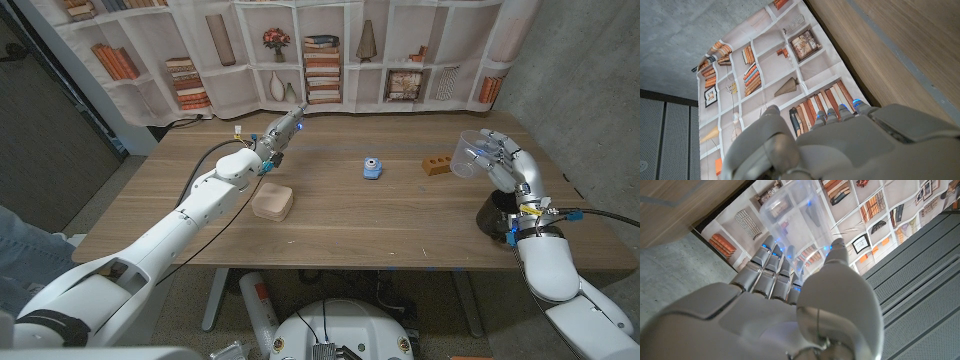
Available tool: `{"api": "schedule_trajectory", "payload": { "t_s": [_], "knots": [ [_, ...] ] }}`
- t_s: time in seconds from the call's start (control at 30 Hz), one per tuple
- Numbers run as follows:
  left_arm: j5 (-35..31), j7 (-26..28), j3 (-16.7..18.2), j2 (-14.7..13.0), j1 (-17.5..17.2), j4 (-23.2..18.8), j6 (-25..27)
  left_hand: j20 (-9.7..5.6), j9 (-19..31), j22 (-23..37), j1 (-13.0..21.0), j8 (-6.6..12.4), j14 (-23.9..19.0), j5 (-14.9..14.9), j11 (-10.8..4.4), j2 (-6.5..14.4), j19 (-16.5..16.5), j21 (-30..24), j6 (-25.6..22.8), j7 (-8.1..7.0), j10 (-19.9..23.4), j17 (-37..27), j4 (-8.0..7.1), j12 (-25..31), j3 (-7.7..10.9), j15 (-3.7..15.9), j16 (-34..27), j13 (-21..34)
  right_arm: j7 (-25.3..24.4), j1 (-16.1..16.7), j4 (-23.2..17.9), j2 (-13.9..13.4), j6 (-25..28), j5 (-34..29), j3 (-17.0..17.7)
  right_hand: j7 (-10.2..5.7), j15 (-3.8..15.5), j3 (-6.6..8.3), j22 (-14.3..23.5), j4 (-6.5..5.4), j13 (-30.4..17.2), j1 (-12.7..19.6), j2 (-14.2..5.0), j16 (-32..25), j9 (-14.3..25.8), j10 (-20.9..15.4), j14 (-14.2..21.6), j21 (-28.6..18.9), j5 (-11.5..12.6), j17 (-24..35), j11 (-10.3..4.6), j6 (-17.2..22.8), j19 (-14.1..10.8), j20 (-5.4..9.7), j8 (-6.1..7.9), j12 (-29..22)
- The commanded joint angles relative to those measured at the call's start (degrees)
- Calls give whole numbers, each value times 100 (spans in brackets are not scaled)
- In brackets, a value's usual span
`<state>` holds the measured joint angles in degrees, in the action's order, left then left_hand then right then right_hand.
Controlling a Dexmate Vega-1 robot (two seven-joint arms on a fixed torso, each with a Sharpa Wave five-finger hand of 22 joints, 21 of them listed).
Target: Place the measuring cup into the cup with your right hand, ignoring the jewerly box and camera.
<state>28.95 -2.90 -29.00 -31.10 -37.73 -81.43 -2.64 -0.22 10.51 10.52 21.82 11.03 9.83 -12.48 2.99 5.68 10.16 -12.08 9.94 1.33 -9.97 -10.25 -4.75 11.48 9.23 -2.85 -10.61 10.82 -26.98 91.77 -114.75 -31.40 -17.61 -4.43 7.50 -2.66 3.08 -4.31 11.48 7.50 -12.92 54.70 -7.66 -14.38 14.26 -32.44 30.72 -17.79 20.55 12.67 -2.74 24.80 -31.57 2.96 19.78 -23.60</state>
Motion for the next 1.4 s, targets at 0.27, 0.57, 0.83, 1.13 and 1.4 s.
{"api": "schedule_trajectory", "payload": {
  "t_s": [0.27,0.57,0.83,1.13,1.4],
  "knots": [
    [12,-103,-46,130,146,260,-57,-33,30,18,15,17,543,6,29,40,659,-22,53,3,-202,-28,8,29,-27,-34,-9,7,-39,213,-130,238,124,-46,274,-218,508,95,-1,-47,-32,15,-82,24,33,-76,79,10,-39,9,-25,257,-19,523,33,18],
    [-4,-84,-33,121,137,233,-93,-31,30,19,16,24,564,7,10,40,668,-19,34,-41,-204,-29,9,30,-31,-9,-2,8,-82,281,-189,356,158,-95,367,-205,495,104,0,-50,-33,23,-83,33,35,-85,80,13,-58,10,-20,268,-22,520,29,22],
    [-8,-118,-46,141,175,295,-108,-35,30,20,19,23,557,8,22,40,667,-18,36,-53,-199,-30,12,33,-35,-1,-6,8,-143,356,-239,468,188,-155,442,-204,504,110,1,-59,-34,21,-83,41,37,-81,78,17,-79,12,-13,265,-21,523,19,32],
    [-21,-162,-71,162,230,339,-104,-47,30,20,20,22,555,8,10,40,669,-18,36,-56,-190,-30,14,38,-38,-1,-7,8,-245,497,-329,626,176,-248,559,-204,506,117,1,-60,-35,28,-83,46,39,-75,77,20,-91,16,-3,270,-22,522,15,39],
    [-39,-170,-87,147,261,310,-44,-47,30,21,22,22,554,9,15,40,668,-18,35,-53,-182,-30,15,41,-41,0,-8,9,-232,518,-338,702,208,-274,590,-208,510,124,2,-65,-36,31,-84,47,40,-85,85,22,-106,20,-13,279,-24,523,12,41]
  ]
}}
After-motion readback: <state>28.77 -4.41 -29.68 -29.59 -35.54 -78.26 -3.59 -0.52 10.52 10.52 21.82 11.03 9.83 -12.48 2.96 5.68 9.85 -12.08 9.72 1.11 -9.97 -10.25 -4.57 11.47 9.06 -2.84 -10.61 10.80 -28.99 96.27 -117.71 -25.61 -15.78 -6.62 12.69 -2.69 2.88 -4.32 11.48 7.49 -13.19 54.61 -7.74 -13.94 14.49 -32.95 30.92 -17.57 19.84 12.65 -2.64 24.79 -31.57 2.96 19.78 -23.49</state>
